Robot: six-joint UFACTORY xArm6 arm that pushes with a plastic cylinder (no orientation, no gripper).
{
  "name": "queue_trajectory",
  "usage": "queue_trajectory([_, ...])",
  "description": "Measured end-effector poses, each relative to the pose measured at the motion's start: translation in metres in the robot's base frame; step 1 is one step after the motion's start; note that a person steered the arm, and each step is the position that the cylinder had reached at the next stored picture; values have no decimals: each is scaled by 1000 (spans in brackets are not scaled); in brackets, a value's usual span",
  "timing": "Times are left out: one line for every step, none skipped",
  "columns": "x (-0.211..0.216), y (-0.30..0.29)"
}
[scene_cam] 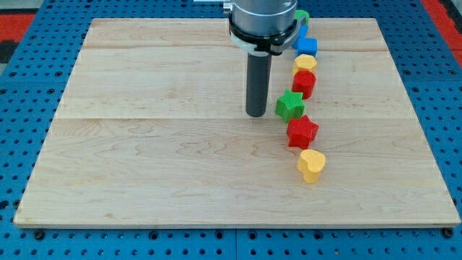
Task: Place the green star in between the red blocks
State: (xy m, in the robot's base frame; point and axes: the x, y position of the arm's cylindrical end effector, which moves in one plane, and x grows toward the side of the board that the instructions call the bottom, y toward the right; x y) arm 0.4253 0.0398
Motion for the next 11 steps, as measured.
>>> queue_trajectory([-2, 25])
queue_trajectory([-2, 58])
queue_trajectory([-2, 27])
queue_trajectory([14, -14])
queue_trajectory([72, -28])
queue_trajectory([147, 5])
queue_trajectory([173, 66])
queue_trajectory([147, 106])
queue_trajectory([97, 121])
queue_trajectory([50, 121])
queue_trajectory([30, 139])
